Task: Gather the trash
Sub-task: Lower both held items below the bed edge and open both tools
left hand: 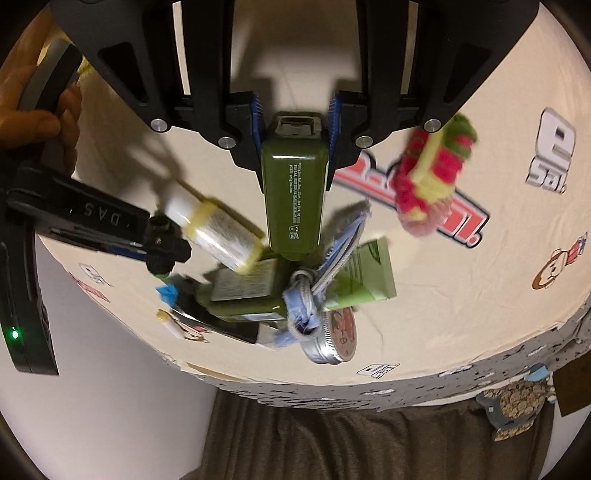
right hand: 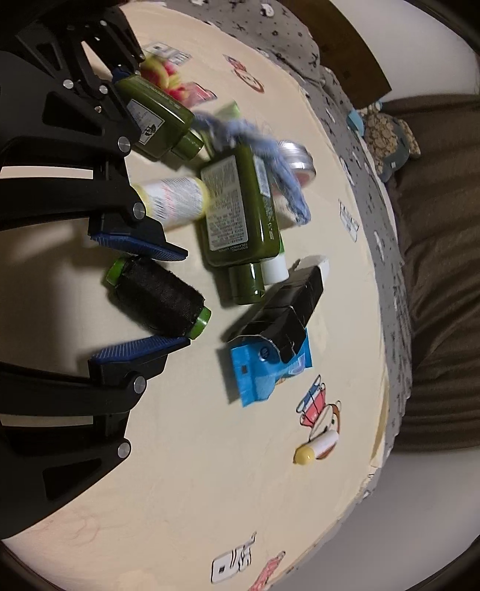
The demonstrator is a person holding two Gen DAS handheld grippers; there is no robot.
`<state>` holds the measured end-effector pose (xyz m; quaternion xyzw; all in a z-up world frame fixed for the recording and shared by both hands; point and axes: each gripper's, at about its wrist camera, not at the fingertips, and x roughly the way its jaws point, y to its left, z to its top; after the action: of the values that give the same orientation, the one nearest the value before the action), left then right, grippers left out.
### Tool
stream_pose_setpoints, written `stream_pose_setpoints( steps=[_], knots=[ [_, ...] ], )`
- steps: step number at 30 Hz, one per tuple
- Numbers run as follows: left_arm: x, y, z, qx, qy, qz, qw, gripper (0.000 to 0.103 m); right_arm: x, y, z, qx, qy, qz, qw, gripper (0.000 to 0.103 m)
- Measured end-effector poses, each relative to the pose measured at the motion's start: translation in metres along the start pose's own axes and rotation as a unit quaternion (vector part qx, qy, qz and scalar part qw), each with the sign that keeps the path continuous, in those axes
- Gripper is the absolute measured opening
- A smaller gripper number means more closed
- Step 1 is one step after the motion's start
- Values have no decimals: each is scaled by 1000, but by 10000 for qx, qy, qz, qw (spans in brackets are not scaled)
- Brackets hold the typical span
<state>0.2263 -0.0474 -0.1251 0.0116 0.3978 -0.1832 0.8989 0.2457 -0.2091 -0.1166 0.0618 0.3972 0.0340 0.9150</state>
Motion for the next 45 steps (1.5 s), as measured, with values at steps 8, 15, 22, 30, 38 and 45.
stream_pose_setpoints(
  steps=[8, 15, 22, 30, 38, 45],
  knots=[
    [-52, -18, -41, 22, -108, 167, 9998, 25, -55, 2, -43, -213, -171, 213, 9994, 42],
    [-90, -39, -81, 105, -201, 370, 9991, 25, -101, 17, -91, -495, -297, 499, 9971, 42],
    [-116, -52, -131, 201, -101, 441, 9988, 25, -127, 23, -138, -801, -265, 557, 9949, 42],
    [-116, -57, -183, 75, 413, 119, 9990, 25, -116, 20, -186, -879, 210, 460, 9948, 42],
    [-81, -48, -226, -145, 1206, -60, 9926, 25, -77, 15, -229, -835, 988, 549, 9901, 42],
    [-59, -49, -238, -189, 1656, -165, 9859, 25, -62, 21, -244, -866, 1378, 720, 9840, 43]
  ],
)
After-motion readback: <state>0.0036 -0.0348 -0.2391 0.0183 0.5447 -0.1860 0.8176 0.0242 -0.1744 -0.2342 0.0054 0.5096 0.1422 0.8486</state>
